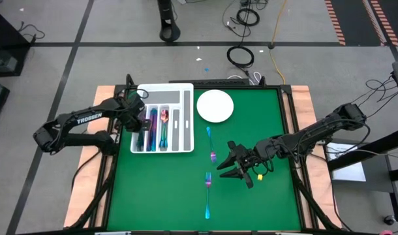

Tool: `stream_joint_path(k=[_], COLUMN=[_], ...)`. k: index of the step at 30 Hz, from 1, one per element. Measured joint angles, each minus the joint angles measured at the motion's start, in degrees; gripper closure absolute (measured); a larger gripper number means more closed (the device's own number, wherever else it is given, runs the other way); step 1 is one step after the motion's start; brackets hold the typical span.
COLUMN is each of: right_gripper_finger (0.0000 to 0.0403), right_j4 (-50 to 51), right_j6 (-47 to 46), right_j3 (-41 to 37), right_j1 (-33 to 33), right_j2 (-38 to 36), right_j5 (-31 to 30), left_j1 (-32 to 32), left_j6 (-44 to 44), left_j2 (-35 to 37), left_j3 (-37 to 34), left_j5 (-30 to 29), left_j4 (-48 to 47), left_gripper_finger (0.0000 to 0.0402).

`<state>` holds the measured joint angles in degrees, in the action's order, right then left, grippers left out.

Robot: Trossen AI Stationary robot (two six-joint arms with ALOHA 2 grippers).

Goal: Sort silverware
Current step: Put the blue fork into the silverware tray

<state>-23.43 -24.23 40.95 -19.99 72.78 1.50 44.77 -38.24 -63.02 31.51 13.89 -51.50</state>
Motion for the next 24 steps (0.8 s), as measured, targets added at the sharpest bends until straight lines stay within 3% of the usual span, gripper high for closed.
stream_joint_path(k=[11, 24], right_gripper_finger=[0.0266, 0.0266], right_j4=[-0.01, 0.10], right_j6=[0.02, 0.03], right_j3=[0.00, 0.00], right_j1=[0.00, 0.02], right_j2=[-0.01, 0.00], right_j5=[0.00, 0.04], left_j1=[0.34, -1.08], left_j6=[3.53, 7.40], left_j2=[0.02, 0.12], left_j3=[1.76, 15.64], left_j5=[1.10, 1.02], left_j4=[-0.63, -8.51], left_gripper_finger=[0.0255, 0.0246])
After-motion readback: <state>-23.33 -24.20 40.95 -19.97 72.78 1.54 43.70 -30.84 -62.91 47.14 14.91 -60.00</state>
